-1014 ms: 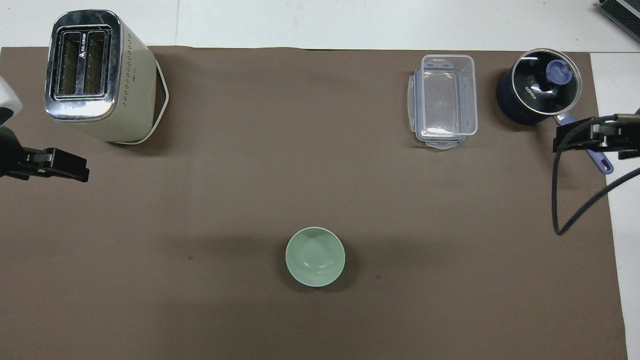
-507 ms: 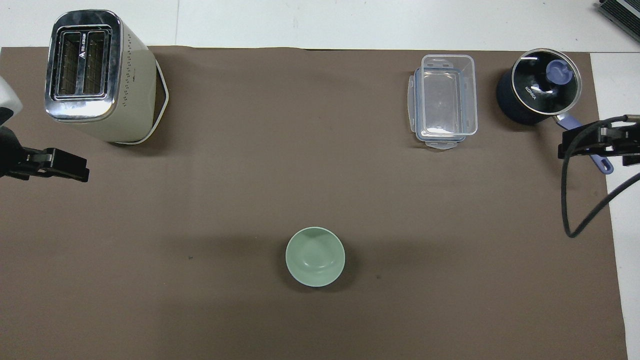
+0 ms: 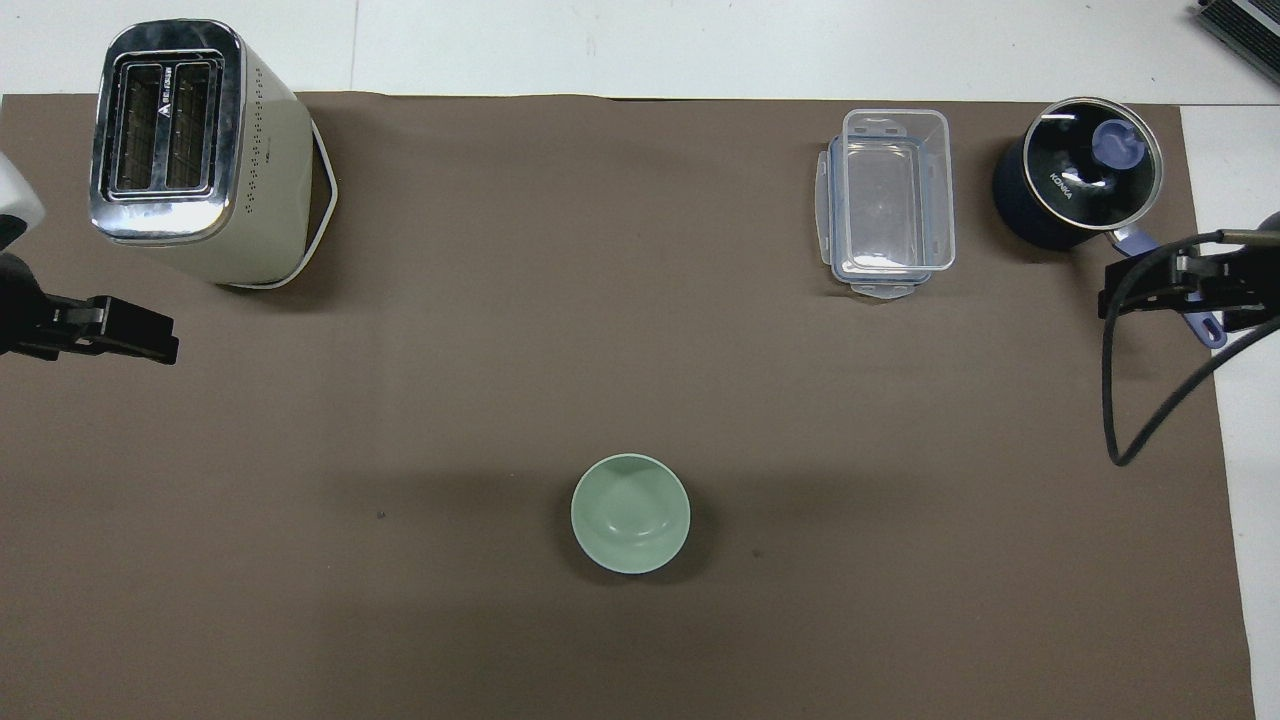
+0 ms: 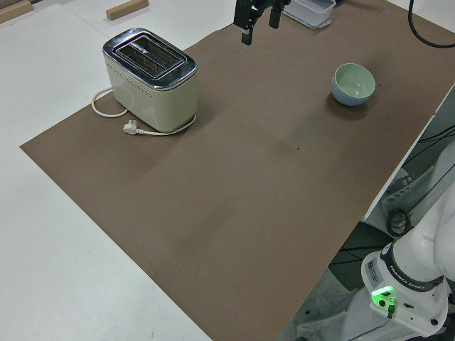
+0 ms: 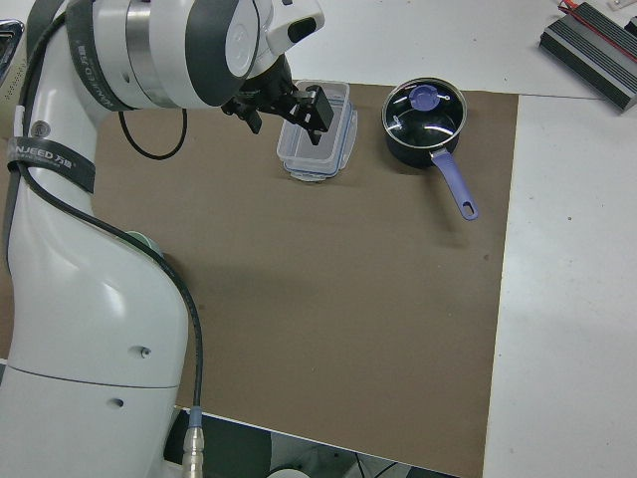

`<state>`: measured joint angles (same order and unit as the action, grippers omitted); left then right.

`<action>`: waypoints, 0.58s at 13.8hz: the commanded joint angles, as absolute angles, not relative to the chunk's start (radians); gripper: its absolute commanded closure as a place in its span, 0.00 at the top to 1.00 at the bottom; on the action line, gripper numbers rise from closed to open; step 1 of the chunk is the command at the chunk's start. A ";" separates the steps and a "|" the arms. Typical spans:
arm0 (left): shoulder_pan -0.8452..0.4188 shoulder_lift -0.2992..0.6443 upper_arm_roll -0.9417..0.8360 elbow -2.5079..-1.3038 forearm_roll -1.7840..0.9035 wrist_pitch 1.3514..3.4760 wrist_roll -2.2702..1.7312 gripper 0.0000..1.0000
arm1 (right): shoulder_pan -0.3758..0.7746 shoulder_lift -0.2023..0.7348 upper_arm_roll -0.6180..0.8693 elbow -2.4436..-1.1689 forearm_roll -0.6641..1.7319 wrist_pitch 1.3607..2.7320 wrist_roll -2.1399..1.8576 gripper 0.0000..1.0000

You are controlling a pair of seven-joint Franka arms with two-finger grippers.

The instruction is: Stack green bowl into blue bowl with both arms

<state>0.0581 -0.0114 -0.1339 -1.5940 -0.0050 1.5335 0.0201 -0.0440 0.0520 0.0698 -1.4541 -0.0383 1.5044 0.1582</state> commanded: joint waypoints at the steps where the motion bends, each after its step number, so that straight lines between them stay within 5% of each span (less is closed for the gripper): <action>1: 0.069 -0.006 -0.143 -1.580 0.005 1.514 0.028 1.00 | -0.072 0.012 0.080 -1.526 -0.012 1.540 0.134 1.00; 8: 0.069 -0.006 -0.143 -1.580 0.005 1.514 0.028 1.00 | -0.091 0.002 0.081 -1.546 -0.012 1.546 0.095 1.00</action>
